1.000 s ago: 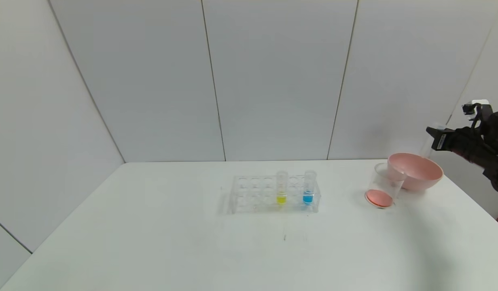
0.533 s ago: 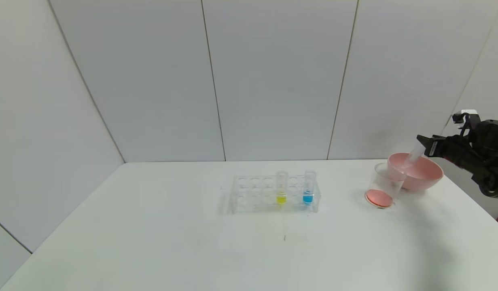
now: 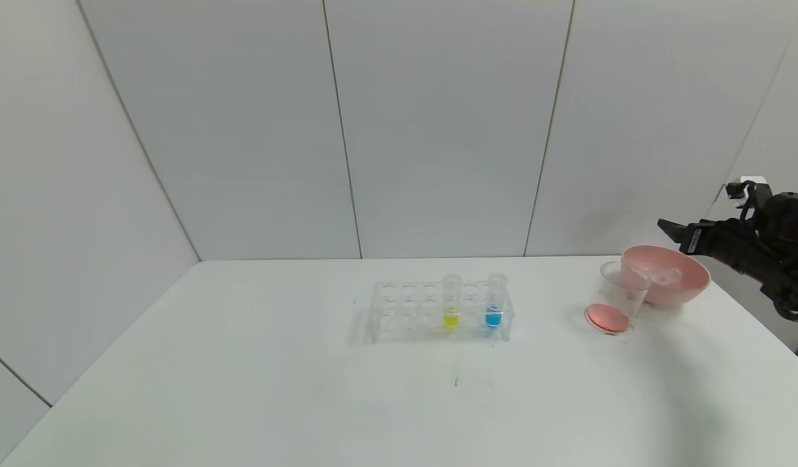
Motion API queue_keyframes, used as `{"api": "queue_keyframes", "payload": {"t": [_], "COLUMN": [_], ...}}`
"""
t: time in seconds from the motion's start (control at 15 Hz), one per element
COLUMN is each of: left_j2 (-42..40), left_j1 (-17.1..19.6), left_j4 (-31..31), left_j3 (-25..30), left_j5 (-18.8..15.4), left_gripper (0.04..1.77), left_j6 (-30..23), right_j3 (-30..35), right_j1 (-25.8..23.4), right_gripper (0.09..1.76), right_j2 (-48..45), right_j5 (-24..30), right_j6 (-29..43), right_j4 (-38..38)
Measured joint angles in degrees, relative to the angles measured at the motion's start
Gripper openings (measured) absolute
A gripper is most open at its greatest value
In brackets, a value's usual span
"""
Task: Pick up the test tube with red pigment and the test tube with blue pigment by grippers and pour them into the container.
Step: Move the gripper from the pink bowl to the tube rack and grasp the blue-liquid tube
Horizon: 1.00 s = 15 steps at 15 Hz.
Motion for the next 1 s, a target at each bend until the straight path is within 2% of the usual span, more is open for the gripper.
{"api": "queue_keyframes", "payload": {"t": [0.27, 0.53, 0.73, 1.0], "left_j2": [0.0, 0.0, 0.0, 0.0], "left_j1": [0.0, 0.0, 0.0, 0.0], "left_j4": [0.02, 0.05, 0.0, 0.05], "left_j3": [0.0, 0.0, 0.0, 0.0], "left_j5": [0.0, 0.0, 0.0, 0.0], "left_gripper": [1.76, 1.76, 1.76, 1.76], "left_j6": [0.0, 0.02, 0.0, 0.0], "right_j3": [13.42, 29.55, 39.3, 47.28], "right_j1": [3.63, 10.72, 20.41, 37.8], "right_gripper": [1.52, 1.6, 1.63, 1.67], "right_j2": [-8.73, -20.61, -28.39, -33.38], "right_j5": [-0.79, -7.83, -16.1, -31.29], "right_j6": [2.04, 2.6, 5.22, 7.88], "right_j4": [-1.43, -1.95, -2.85, -8.92]}}
